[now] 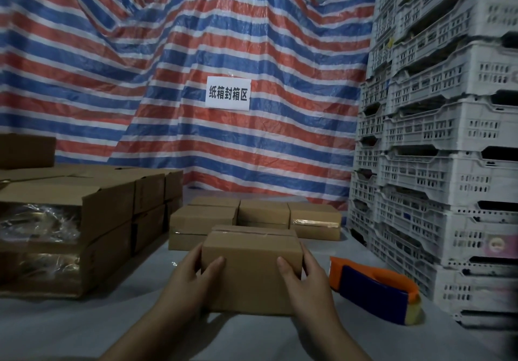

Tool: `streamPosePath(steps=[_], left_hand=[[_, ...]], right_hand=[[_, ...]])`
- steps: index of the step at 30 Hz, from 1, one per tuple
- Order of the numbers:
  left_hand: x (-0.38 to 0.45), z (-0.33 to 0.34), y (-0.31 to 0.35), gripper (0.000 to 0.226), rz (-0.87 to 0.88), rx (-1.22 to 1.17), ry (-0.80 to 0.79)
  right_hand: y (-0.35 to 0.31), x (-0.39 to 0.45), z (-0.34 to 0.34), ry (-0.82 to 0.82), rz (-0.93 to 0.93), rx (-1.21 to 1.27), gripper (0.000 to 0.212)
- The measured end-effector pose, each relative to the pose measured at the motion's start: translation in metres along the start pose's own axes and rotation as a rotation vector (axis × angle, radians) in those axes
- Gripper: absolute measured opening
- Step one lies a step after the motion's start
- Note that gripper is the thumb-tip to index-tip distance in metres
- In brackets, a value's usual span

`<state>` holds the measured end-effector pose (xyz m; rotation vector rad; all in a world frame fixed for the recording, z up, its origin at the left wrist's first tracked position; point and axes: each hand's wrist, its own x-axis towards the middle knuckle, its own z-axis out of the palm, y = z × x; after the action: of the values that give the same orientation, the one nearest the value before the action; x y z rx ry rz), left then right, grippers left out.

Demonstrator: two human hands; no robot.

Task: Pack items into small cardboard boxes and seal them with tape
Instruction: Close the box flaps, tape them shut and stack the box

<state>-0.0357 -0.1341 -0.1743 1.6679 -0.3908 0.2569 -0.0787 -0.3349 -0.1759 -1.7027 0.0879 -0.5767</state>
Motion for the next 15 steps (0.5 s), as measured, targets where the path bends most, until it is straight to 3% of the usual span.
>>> streamPosePath(steps=[2,5,10,12,15], left_hand=[[0.013,0.005,0.01,0.007,0.006,0.139,0.088],[0.045,0.019,0.031,0.03,-0.079,0.214,0.126],[0.088,0.041,0.03,0.043,-0.427,0.04,-0.067],[0.091,0.04,0.024,0.038,-0.487,-0.056,-0.131],[0.093,0.034,0.014,0.035,-0.473,-0.07,-0.146]], right_hand=[[-0.007,0.012,-0.004,0.11,-0.018,-0.061,0.014],[-0.022,0.044,-0.014,0.192,0.007,-0.227,0.037],[-0.022,0.105,-0.029,0.006,0.321,-0.304,0.043],[-0.018,0.112,-0.035,-0.089,0.462,-0.153,0.04],[-0.011,0.11,-0.042,-0.15,0.428,0.016,0.036]])
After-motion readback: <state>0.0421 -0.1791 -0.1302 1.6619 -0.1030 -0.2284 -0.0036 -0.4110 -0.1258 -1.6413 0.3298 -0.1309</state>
